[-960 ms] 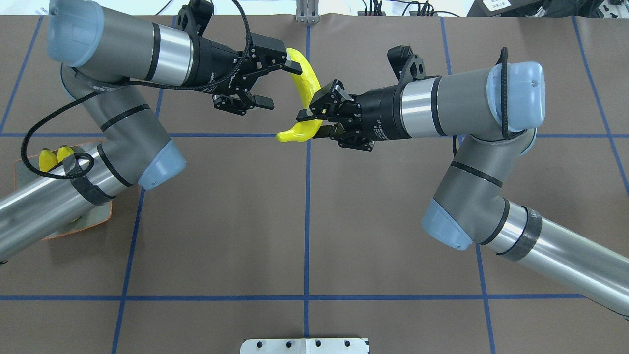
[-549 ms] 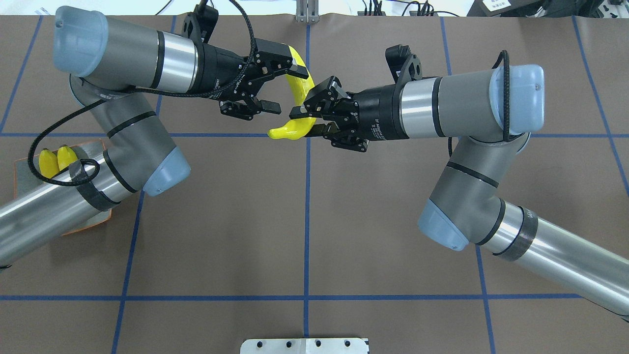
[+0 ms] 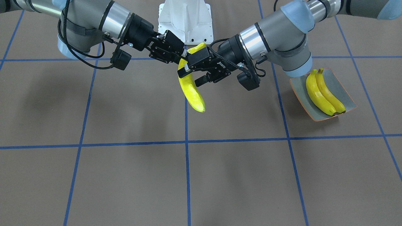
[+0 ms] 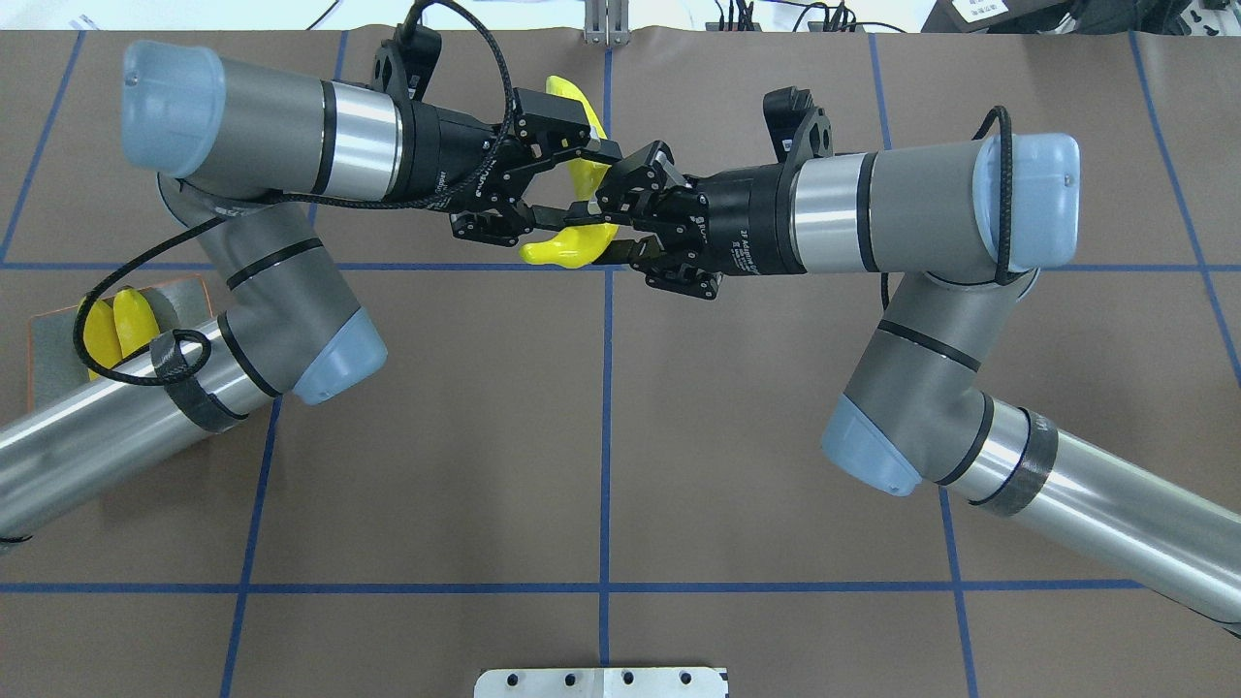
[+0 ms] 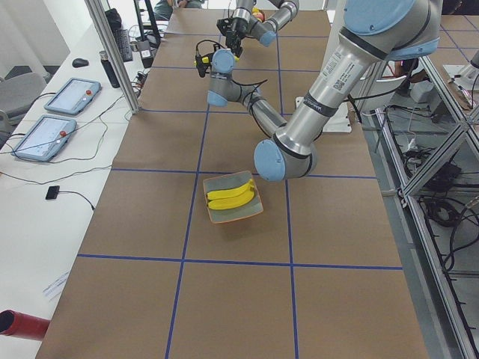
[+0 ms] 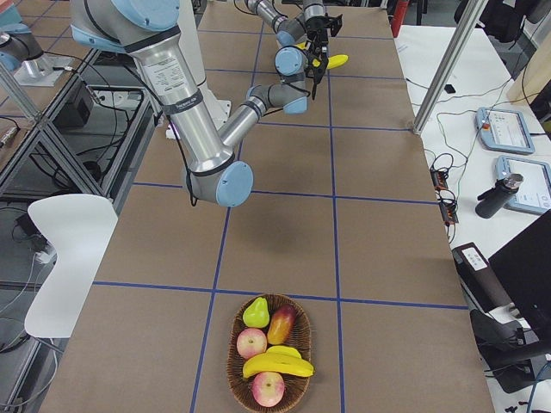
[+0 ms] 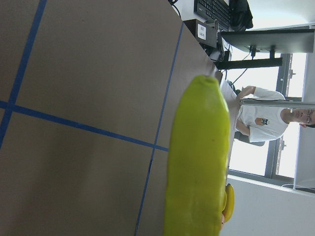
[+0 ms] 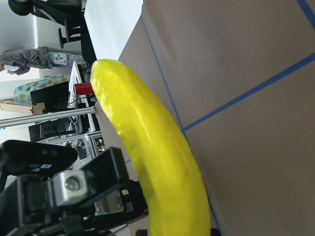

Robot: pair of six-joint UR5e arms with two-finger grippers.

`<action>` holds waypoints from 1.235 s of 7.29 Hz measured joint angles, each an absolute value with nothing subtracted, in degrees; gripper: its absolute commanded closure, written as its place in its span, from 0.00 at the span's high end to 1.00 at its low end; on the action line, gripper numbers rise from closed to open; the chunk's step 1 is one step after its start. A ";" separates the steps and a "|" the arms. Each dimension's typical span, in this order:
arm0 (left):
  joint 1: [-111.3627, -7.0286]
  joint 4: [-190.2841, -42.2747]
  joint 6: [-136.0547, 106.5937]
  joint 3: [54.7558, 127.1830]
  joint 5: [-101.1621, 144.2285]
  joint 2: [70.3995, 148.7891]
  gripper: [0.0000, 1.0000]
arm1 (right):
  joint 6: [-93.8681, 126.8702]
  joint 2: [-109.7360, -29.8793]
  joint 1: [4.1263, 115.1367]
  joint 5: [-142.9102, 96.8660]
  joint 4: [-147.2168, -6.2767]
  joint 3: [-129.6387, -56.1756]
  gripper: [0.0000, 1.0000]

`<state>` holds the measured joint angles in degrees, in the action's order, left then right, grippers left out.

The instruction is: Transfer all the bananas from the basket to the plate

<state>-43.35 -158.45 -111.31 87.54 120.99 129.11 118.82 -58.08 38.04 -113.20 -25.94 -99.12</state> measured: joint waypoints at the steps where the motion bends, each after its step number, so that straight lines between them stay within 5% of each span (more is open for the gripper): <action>1: -43.29 -158.63 -111.49 87.54 120.83 129.11 0.00 | 119.16 -58.13 37.90 -113.13 -25.43 -99.05 0.00; 2: -43.12 -159.02 -111.62 87.54 120.49 129.11 0.00 | 119.27 -58.16 37.78 -113.02 -25.24 -99.02 0.99; 6: -41.71 -159.94 -112.96 88.23 118.23 128.10 0.00 | 119.33 -60.10 38.41 -112.50 -24.08 -100.62 1.00; 9: -44.13 -158.49 -107.42 89.55 125.06 119.27 0.00 | 111.60 -68.11 44.76 -120.29 -24.98 -102.16 1.00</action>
